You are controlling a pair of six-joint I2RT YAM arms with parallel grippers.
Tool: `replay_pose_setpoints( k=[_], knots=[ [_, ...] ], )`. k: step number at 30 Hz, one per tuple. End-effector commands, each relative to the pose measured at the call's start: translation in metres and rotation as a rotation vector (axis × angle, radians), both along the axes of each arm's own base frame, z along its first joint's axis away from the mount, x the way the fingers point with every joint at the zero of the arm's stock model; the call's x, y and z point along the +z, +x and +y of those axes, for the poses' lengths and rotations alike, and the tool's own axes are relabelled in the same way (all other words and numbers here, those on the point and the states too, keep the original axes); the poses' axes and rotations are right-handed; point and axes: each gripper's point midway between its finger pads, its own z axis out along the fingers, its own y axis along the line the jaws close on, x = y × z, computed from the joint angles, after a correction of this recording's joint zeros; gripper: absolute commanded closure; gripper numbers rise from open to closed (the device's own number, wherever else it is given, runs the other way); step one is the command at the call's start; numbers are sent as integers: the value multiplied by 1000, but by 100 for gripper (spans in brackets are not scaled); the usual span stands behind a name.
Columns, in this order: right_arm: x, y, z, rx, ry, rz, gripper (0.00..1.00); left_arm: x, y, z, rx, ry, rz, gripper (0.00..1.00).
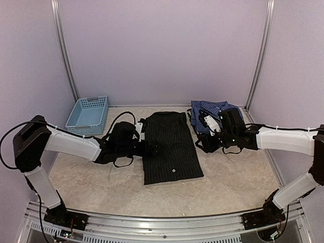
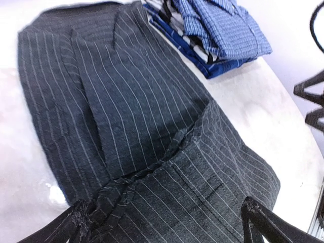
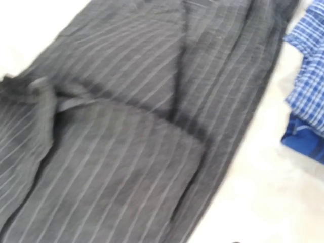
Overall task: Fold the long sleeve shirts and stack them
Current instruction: Fold the rectangle-folded shirt at the center of the board, then pick up the 2/3-rectangle-folded shirt from the center of the board.
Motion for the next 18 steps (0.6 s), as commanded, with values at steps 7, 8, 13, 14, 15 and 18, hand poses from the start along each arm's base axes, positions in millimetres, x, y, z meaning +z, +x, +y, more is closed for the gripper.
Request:
replay_pose_setpoints(
  k=[7,8,13,14,15,18],
  knots=[
    [15,-38,-27,-99,-77,-158,18,101,-14,93,387,125,-293,1],
    [18,-40,-30,-110,-64,-165,10,106,-17,101,410,109,-290,1],
    [35,-50,-38,-156,52,-199,1,115,-34,119,408,56,-262,1],
    [34,-54,-36,-142,79,-193,1,113,-39,114,358,47,-253,1],
    [35,-60,-31,-106,112,-181,1,112,-45,110,304,36,-249,1],
    [25,-74,-19,-34,145,-136,4,100,-64,99,179,40,-249,1]
  ],
)
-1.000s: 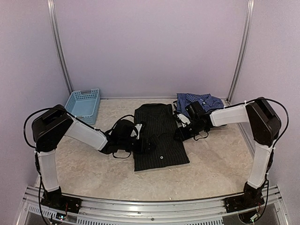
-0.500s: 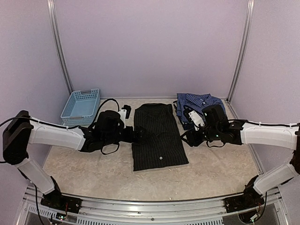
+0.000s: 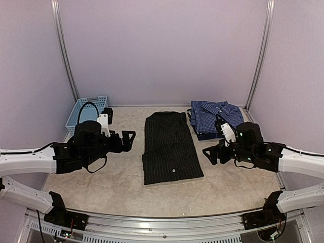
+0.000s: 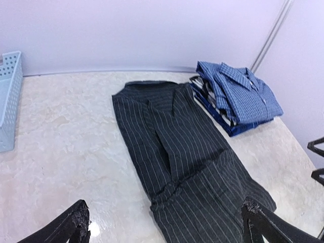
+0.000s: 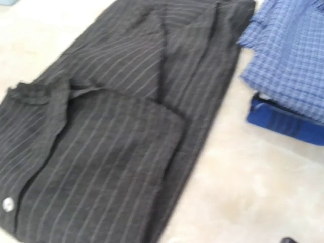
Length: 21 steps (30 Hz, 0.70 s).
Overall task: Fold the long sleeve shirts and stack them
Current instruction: Pick up the 2/3-rectangle-folded shirt from the center of the board.
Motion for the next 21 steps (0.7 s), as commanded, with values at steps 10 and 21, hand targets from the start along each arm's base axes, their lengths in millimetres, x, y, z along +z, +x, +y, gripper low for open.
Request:
replay_pose_setpoints(
  k=[10,21],
  knots=[
    [-69,-52,56,199,-57,152,3,-62,-67,-44,-316,239,-60,1],
    [-74,-52,65,166,6,271,3,-106,-83,-135,-480,698,-187,1]
  ],
)
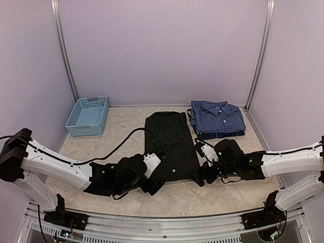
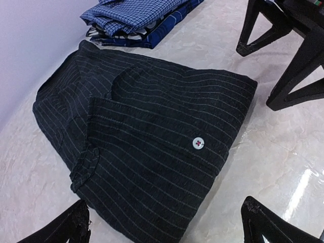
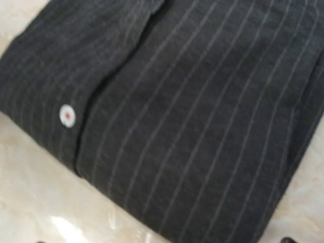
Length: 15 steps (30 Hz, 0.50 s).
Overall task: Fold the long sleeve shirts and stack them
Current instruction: Pick up the 2/3-rectangle-folded shirt from the center of the board.
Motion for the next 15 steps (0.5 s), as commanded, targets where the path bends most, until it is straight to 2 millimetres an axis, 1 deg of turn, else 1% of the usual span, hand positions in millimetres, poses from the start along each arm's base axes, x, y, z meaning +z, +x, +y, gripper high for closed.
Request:
replay_pose_setpoints(
  k=[1,4,6,7,8,9,12,15],
  knots=[
    [5,4,6,-37,43,66,3,-11,7,-26,-47,154,-109,1],
    [0,11,-6,-101,33,109,3,-15,10,-47,-74,213,-153,2],
    [-3,14,-16,-137,49,167,3,-29,12,-57,-89,290,-185,2],
    [-2,16,-22,-155,64,185,3,-30,13,-63,-101,321,-208,3],
    [-1,17,-26,-167,82,196,3,-39,13,-66,-114,365,-224,3],
    [0,18,-29,-173,102,203,3,-41,13,-71,-131,387,-234,3],
    [3,19,-37,-188,136,206,3,-55,13,-79,-171,455,-237,3],
    [0,18,-43,-198,136,212,3,-59,17,-82,-177,503,-255,2]
  ],
)
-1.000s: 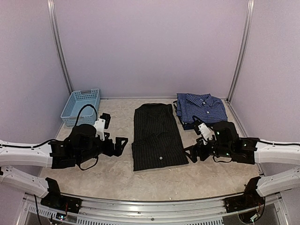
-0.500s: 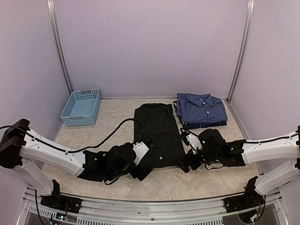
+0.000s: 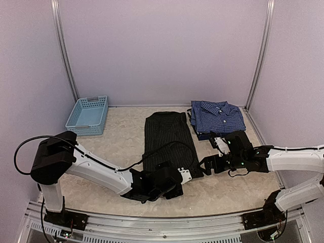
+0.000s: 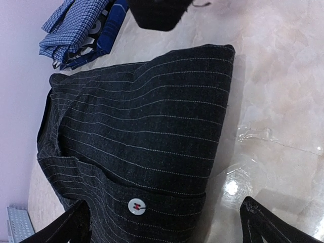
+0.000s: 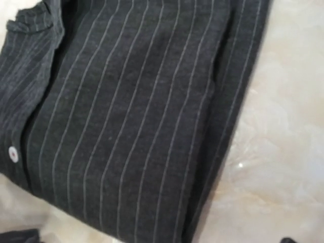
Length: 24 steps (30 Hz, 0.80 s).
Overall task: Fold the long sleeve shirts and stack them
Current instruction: Pick up the 2/3-rectangle-folded shirt from the center of the board.
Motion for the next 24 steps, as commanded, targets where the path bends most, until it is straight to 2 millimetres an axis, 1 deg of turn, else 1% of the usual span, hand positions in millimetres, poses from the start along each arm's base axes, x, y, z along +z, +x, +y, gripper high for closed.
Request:
replay_pose_setpoints(
  k=[1,3,8,12,16,19,21,22,24],
  knots=[
    [-6,-9,-7,-3,28,48,3,-4,7,-2,-20,119,-69,2],
    [-8,-11,-6,5,40,52,3,-6,10,-2,-21,150,-87,2],
    [-9,-11,-6,8,49,52,3,-27,15,-3,-39,217,-69,4],
    [-10,-10,-12,-7,34,50,3,-34,29,2,-21,279,-92,5],
    [-6,-8,-18,-22,38,36,3,-42,39,6,-18,325,-92,8],
    [-4,-7,-23,-35,35,27,4,-53,43,8,-25,339,-57,13],
    [-4,-8,-27,-45,30,26,3,-58,48,12,-13,340,-45,21],
    [-4,-8,-29,-51,27,24,3,-61,48,15,-14,352,-28,25],
    [-2,-8,-32,-59,28,19,3,-65,47,14,-24,346,-10,36]
  ],
)
